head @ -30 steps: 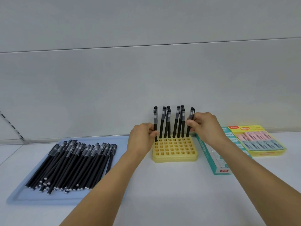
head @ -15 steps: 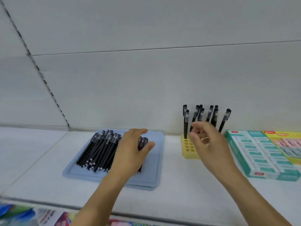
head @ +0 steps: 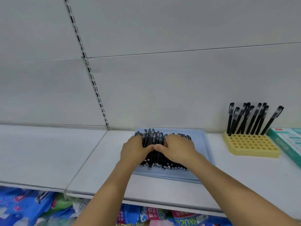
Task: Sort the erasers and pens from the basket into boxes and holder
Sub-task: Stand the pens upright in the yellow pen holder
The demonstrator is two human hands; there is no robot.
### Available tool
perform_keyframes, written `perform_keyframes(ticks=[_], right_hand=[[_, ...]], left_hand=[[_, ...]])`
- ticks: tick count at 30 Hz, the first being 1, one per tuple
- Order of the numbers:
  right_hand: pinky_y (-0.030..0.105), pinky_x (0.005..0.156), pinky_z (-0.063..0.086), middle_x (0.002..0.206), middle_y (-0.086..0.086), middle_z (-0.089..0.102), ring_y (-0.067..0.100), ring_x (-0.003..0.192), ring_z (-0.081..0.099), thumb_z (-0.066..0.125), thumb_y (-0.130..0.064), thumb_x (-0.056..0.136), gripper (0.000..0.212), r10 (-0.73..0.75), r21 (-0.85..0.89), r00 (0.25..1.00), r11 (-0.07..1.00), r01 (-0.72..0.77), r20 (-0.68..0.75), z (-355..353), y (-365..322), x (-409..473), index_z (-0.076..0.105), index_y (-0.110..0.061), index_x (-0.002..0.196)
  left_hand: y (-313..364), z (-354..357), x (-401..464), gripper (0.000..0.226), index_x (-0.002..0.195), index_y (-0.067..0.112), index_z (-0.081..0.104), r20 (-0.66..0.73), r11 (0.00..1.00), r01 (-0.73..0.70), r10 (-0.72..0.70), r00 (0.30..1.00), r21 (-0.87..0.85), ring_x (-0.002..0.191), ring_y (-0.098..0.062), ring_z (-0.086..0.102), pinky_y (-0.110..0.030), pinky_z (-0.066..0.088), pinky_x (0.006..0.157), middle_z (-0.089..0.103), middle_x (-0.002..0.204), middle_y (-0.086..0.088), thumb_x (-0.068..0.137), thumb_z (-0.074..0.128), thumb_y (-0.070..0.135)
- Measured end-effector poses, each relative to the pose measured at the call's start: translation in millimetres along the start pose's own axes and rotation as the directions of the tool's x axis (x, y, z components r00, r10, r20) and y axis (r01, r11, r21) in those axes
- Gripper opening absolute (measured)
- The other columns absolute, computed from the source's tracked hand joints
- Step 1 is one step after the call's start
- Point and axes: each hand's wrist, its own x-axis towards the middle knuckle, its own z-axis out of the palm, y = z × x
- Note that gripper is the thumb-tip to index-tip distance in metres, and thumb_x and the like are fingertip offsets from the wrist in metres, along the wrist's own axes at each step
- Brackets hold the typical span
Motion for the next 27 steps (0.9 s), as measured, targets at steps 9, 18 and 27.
perform_keyframes(ticks=[9,18,27], right_hand=[[0.029,0.059,0.043,0.063,0.0,0.054,0.019,0.056,0.05,0.067,-0.033,0.083,0.028,0.286,0.281,0.939,0.901,-0.331,0.191,10.8,-24.3,15.8,0.049,-0.014,0.071],[0.022,0.044,0.034,0.055,0.006,0.053,0.014,0.039,0.038,0.061,-0.02,0.087,0.022,0.281,0.68,0.952,0.675,-0.288,0.124,9.6,-13.9,1.5,0.055,-0.008,0.069],[0.035,0.064,0.06,0.066,0.014,0.068,0.022,0.06,0.067,0.065,-0.003,0.089,0.005,0.293,0.841,0.942,0.54,-0.024,-0.161,-31.3,62.7,-38.2,0.061,0.0,0.087]], left_hand=[[-18.5,-15.4,14.5,0.03,0.107,0.002,0.065,0.301,0.782,0.253,-0.088,0.95,-0.57,0.066,-0.018,0.069,-0.033,0.061,0.071,0.071,0.096,-0.011,0.085,0.074,0.02],[-20.7,-16.9,-2.1,0.014,0.096,-0.003,0.065,0.151,0.484,0.181,-0.101,0.983,-0.856,0.068,-0.022,0.062,-0.028,0.06,0.065,0.061,0.081,-0.015,0.097,0.051,0.001],[23.6,-11.7,-26.2,0.019,0.109,0.007,0.067,0.105,0.16,0.094,0.063,0.992,-0.983,0.079,-0.016,0.062,-0.036,0.059,0.081,0.063,0.087,-0.005,0.099,0.05,0.008]])
